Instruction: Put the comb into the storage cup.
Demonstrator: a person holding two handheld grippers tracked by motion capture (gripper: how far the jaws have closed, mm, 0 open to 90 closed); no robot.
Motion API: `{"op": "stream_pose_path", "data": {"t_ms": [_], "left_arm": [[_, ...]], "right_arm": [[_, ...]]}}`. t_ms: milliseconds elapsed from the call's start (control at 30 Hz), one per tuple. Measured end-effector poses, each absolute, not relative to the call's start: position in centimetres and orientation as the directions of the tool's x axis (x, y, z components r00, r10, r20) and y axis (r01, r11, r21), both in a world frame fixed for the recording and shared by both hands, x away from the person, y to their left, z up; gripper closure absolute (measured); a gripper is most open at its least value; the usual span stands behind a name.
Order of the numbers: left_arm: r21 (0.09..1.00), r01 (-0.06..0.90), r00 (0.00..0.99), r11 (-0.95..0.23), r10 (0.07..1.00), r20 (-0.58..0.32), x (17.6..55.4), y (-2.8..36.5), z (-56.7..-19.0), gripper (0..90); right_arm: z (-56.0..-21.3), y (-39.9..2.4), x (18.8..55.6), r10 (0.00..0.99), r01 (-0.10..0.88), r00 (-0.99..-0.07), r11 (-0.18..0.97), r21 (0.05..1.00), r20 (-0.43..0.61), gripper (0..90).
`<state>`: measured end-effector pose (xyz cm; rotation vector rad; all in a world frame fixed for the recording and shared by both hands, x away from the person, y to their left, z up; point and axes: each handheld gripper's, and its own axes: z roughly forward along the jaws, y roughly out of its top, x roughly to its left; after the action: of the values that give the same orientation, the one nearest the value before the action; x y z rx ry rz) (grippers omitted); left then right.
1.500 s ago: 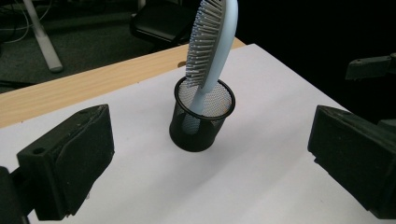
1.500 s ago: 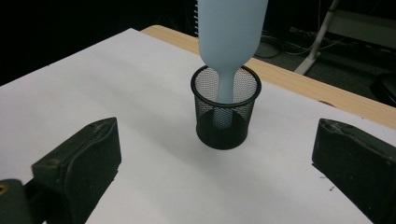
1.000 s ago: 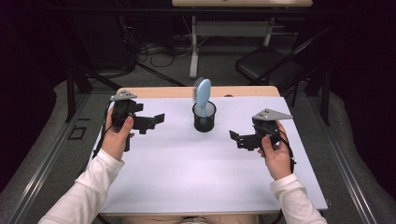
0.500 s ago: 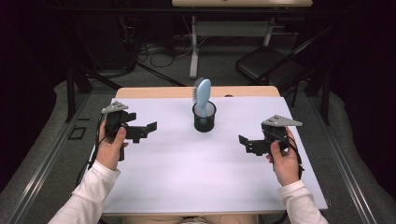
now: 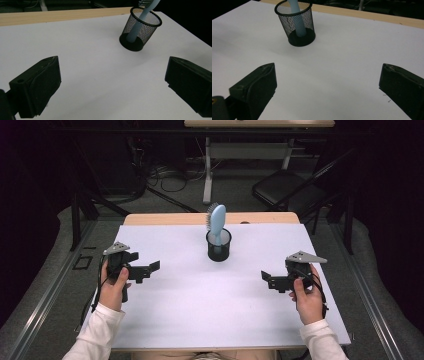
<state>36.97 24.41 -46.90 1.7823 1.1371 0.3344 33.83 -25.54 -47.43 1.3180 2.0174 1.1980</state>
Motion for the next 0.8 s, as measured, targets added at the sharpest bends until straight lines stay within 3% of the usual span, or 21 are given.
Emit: {"op": "stream_pose_path", "data": {"t_ms": [800], "left_arm": [[0.858,0.498,0.578,-0.128,0.787,-0.218,35.9,25.5,-50.2,0.5]], "right_arm": [[-50.5,-27.0,33.9,0.917,0.511,-0.393,0.153,0.846,0.072,0.9]]}}
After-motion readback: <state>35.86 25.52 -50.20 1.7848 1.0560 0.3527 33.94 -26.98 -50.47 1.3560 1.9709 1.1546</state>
